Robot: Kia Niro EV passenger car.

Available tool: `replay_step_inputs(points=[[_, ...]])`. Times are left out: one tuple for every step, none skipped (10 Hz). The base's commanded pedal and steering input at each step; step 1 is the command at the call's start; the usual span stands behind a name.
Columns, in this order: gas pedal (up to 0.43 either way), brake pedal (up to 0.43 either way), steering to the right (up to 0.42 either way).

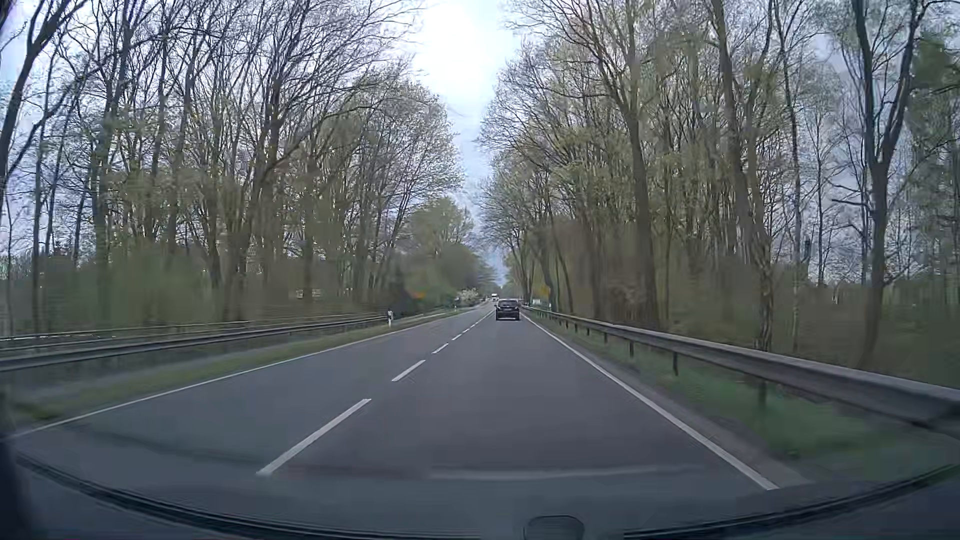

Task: Follow the waypoints while adhering to traffic rules and regulations

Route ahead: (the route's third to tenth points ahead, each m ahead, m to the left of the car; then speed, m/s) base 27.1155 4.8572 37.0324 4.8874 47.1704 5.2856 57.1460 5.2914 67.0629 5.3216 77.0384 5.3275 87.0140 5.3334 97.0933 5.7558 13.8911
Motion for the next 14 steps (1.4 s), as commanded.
replay_step_inputs(points=[[0.098, 0.000, -0.003], [0.110, 0.000, -0.003], [0.110, 0.000, -0.003], [0.110, 0.000, -0.002], [0.110, 0.000, -0.003], [0.110, 0.000, -0.002], [0.118, 0.000, -0.003], [0.118, 0.000, -0.003], [0.118, 0.000, -0.003], [0.118, 0.000, -0.003], [0.118, 0.000, -0.002], [0.118, 0.000, -0.002], [0.118, 0.000, -0.003], [0.118, 0.000, -0.002]])
